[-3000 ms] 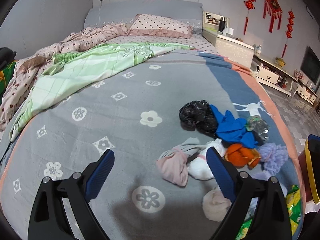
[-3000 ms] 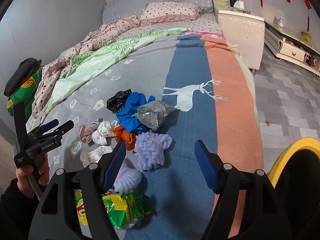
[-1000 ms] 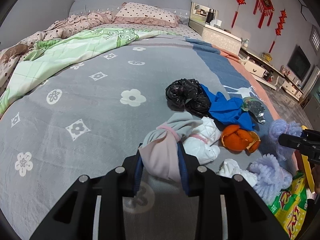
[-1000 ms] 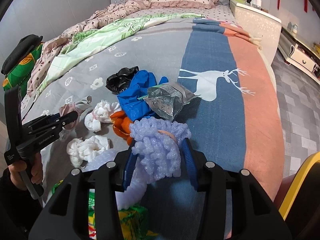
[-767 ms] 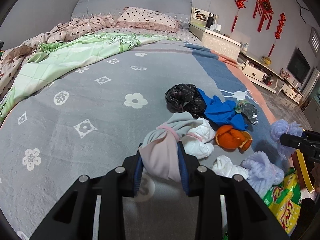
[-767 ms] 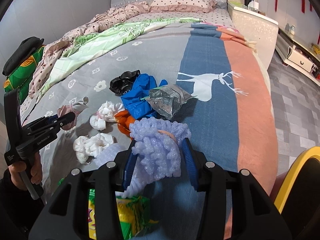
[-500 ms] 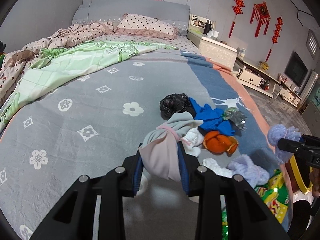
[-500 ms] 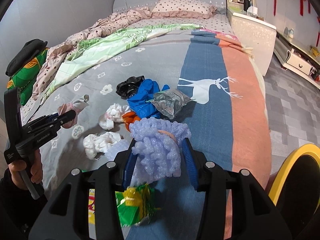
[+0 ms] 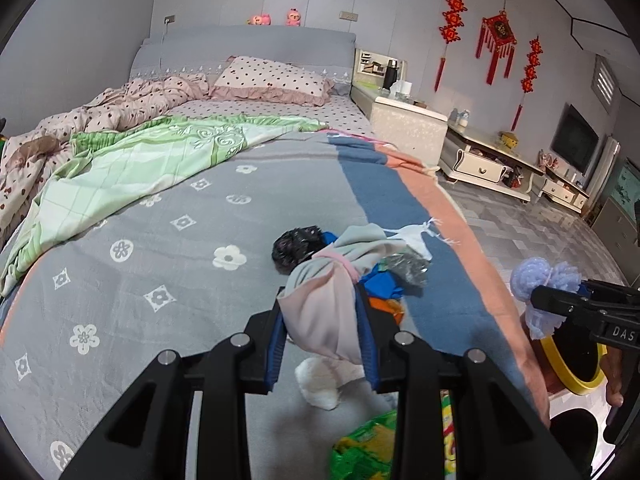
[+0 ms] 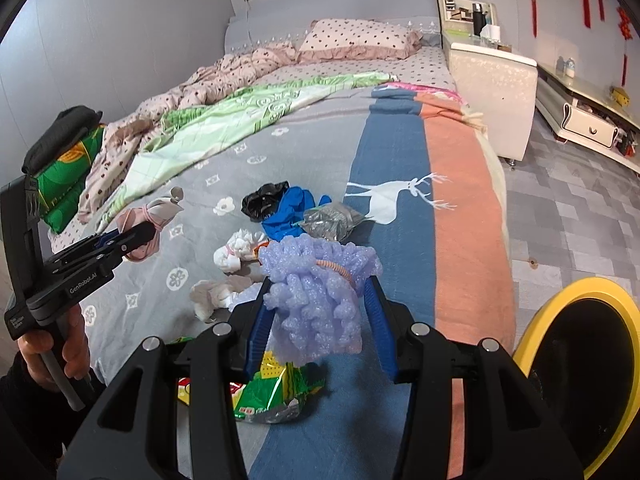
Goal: Collect trash
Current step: 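Carry the pink bundle and lavender scrubber over the bin with both tools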
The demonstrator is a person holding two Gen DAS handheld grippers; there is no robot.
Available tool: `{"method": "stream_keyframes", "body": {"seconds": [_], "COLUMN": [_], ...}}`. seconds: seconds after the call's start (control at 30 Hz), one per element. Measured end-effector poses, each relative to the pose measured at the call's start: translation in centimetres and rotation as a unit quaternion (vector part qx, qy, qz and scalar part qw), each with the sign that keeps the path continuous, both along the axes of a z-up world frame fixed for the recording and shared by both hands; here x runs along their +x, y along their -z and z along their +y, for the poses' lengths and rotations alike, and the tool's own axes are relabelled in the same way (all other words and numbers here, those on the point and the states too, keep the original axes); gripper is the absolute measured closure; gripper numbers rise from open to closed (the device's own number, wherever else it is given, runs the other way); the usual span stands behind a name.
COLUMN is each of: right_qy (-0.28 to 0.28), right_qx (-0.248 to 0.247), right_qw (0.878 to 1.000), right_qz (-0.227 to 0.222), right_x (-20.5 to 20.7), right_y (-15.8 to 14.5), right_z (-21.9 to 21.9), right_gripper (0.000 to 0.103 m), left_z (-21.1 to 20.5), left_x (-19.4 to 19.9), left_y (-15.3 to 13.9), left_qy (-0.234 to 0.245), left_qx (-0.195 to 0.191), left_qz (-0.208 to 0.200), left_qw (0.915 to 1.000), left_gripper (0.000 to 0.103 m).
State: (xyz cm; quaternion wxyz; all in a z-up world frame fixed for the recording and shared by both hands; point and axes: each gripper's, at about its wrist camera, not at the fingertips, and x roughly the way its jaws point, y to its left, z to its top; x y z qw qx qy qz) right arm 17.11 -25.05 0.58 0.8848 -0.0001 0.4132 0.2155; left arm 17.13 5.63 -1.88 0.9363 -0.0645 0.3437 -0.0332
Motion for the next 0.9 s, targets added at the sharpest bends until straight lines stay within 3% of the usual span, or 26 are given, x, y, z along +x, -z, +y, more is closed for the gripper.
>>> {"method": "stream_keyframes", "body": {"seconds": [0.9], "right_qy": [0.076], "right_qx": [0.041], "right_qw": [0.995], "right_qz": [-0.057], "right_x": [-3.2], "right_y": [-6.9], "right_z": [-11.3], "right_gripper": [0.060], "left_z": [-11.6], "left_x": [-0.7], "left_y": [-6.2], "left_qy": [0.079], "left_qx": [-0.006], "left_qz": [-0.041], "left_qw": [0.9960], "left_gripper": [0.073]}}
